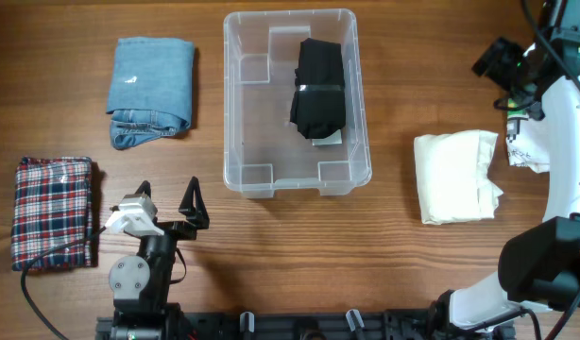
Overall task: Pack container
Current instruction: 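Move the right gripper to the cream folded cloth and grasp it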
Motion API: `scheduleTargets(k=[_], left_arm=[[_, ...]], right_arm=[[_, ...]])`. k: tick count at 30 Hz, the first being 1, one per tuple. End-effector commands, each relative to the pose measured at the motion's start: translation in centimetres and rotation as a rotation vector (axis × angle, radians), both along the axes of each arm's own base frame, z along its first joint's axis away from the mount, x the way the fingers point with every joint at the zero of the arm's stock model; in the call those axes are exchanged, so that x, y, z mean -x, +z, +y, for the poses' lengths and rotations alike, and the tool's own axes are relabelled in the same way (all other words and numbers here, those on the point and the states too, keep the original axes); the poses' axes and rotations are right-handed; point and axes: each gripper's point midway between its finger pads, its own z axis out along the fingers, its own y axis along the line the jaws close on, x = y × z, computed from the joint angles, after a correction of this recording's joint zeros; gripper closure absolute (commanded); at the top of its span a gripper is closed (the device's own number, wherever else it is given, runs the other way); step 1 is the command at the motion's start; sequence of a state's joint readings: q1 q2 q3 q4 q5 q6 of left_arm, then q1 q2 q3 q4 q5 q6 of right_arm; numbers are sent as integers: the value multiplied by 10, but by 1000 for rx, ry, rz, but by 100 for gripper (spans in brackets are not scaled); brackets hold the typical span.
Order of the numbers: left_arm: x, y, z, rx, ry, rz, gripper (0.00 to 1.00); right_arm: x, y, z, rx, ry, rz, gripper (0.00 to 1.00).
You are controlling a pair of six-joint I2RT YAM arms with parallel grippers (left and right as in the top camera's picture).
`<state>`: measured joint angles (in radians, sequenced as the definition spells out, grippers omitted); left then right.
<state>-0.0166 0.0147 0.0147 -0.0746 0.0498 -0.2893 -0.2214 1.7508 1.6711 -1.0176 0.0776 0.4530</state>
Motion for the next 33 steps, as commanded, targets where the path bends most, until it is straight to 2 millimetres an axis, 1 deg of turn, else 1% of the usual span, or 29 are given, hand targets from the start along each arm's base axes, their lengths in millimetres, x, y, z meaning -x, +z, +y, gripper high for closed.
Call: scheduleTargets(k=[1,2,3,5,7,11,14,17,18,22,25,28,29,31,32,33], left_arm=[[0,-3,5,-21,21,1,0],[0,-3,5,-22,21,1,0],[0,-3,5,-21,21,1,0],[0,-3,5,-22,21,1,0],[0,-3,5,-21,21,1,0],[0,-3,5,-22,21,1,0],[0,-3,5,-21,21,1,0],[0,-3,5,-21,21,1,0],[0,-3,5,-21,21,1,0],[0,-3,5,-22,21,1,0],[0,-3,5,-21,21,1,0],[0,-3,5,-21,21,1,0],[0,-3,5,-21,21,1,0],[0,-3,5,-21,21,1,0],[0,-3,5,-21,21,1,0],[0,-3,5,-22,21,1,0]], right_arm=[[16,-29,12,-72,1,90,0],[23,-34,16,-93,6,120,0],[36,-38,24,-130,12,175,0],[50,-41,31,-164,18,229,0],[70,-43,43,-222,26,307,0],[96,-46,52,-241,32,416,0],[100,-49,57,-247,31,439,0],[106,-63,59,-262,-18,462,0],[107,-69,59,-264,-25,467,0],[118,-109,60,-290,-127,492,4],[118,-125,60,-288,-127,477,10],[121,-136,61,-288,-128,478,36],[122,-139,61,-289,-129,481,51],[122,-145,61,-288,-128,474,68],[121,-149,61,-287,-127,465,75],[121,-152,62,-290,-125,458,80]])
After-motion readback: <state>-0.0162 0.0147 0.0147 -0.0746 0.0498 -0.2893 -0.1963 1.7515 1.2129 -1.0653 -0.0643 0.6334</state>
